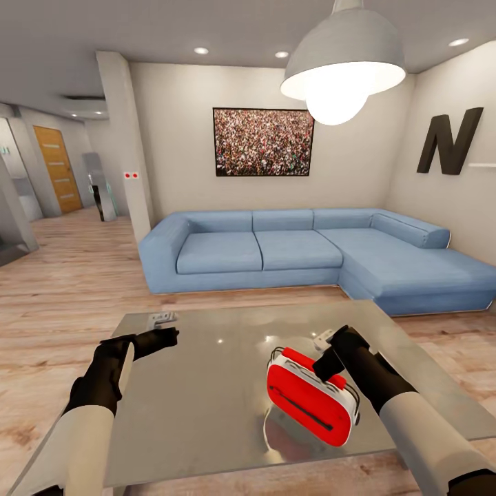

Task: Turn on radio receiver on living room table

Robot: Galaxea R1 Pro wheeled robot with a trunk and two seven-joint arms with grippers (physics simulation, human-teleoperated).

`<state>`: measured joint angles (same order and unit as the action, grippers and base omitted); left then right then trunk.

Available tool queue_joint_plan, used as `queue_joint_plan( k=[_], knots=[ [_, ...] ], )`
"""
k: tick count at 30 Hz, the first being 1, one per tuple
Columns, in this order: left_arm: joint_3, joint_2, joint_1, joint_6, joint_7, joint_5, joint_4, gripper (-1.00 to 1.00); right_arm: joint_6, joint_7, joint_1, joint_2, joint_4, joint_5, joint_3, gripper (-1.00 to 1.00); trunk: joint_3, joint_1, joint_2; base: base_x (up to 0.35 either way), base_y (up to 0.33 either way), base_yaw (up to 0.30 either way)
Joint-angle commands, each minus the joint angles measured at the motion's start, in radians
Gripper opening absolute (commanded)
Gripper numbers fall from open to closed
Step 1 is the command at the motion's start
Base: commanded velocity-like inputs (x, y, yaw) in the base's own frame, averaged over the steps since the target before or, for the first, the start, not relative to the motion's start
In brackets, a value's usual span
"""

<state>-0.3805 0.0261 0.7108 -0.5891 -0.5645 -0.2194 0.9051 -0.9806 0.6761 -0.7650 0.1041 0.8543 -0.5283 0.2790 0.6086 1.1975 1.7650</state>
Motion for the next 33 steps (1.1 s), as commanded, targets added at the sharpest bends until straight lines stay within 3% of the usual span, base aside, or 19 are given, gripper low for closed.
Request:
queue_joint_plan(
  k=[1,6,12,33],
  knots=[
    [0.0,0.0,0.0,0.0,0.0,0.0,0.0,-1.0,0.0,0.0,0.0,0.0,0.0,0.001,0.0,-1.0,0.0,0.0,0.0,0.0,0.0,0.0],
    [0.0,0.0,0.0,0.0,0.0,0.0,0.0,-1.0,0.0,-0.001,0.0,-0.001,0.0,0.002,-0.001,-1.0,0.0,0.0,0.0,0.0,0.0,0.0],
    [0.0,0.0,0.0,0.0,0.0,0.0,0.0,-1.0,0.0,-0.001,0.0,-0.001,0.0,0.041,-0.001,-1.0,0.0,0.0,0.0,0.0,0.0,0.0],
    [0.0,0.0,0.0,0.0,-0.001,0.001,0.0,-1.0,0.04,-0.004,0.0,0.0,0.0,0.045,-0.001,-1.0,0.0,0.0,0.0,0.0,0.0,0.0]
  ],
)
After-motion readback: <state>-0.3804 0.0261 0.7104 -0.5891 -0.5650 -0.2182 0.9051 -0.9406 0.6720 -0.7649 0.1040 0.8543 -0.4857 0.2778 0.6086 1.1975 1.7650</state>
